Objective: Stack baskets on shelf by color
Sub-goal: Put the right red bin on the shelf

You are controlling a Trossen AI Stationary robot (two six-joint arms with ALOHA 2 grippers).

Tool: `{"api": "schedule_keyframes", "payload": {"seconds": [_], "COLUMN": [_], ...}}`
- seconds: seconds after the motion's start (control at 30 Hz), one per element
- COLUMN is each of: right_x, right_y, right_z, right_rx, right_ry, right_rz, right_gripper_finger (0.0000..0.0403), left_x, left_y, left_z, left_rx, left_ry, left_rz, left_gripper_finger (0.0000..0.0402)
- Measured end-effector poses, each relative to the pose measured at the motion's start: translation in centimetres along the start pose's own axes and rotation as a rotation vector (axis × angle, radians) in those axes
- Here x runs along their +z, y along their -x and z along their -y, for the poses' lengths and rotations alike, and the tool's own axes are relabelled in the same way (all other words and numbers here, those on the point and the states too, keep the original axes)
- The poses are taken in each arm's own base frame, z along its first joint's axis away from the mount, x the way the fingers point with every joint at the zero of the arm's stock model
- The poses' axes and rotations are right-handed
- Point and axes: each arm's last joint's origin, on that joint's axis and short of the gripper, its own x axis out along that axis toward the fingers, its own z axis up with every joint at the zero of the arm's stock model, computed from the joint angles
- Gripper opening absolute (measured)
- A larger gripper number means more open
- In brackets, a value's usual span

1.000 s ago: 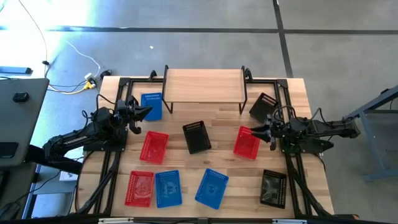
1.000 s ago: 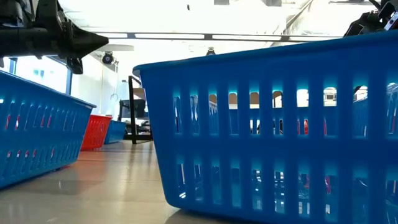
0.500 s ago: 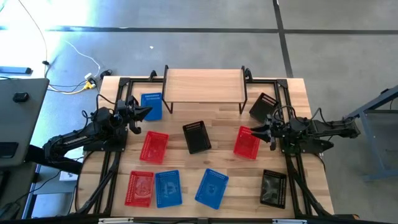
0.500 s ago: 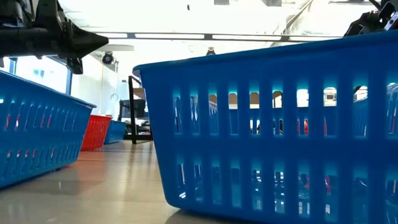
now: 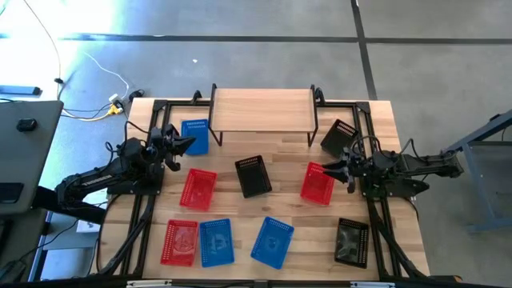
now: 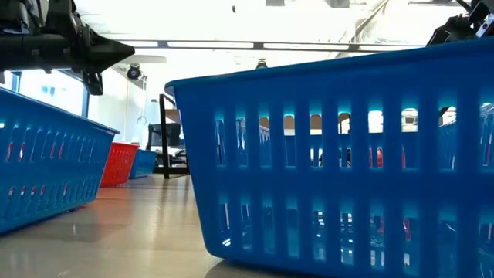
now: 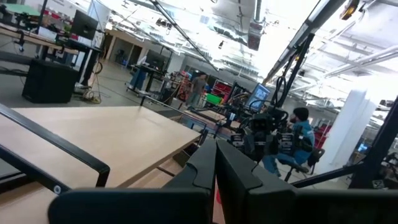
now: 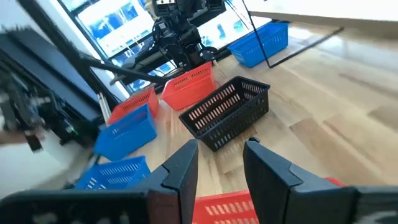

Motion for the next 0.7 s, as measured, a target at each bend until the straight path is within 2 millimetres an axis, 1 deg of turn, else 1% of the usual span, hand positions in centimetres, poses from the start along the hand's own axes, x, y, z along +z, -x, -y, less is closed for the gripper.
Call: {"api": "schedule_keyframes", "payload": {"seconds": [0.13,0.27,0.33,0.5,0.7], "right_x": [0.1,0.2,0.3,0.5,1.3], "right_y": [0.0,0.0,0.0,0.0,0.1], "right_z": [0.1,0.1,0.1,-0.1,-0.5], "right_rx": [-0.027,-0.045,-0.038,-0.02,0.051], "right_ry": [-0.143,-0.162,-0.191,-0.35,-0.492], "right_rz": [0.027,0.043,0.053,0.075,0.145], "right_gripper_finger": [0.0114,0.0114,0.0114,0.0114,0.0114], "left_x": [0.0,0.0,0.0,0.0,0.0], "left_y": [0.0,0.0,0.0,0.0,0.0], "left_z": [0.0,0.0,0.0,0.0,0.0], "left_rx": [0.0,0.0,0.0,0.0,0.0], "left_ry": [0.0,0.006,0.024,0.095,0.098], "left_rz": [0.0,0.0,0.0,0.0,0.0], "left_gripper_finger": [0.0,0.0,0.0,0.0,0.0]}}
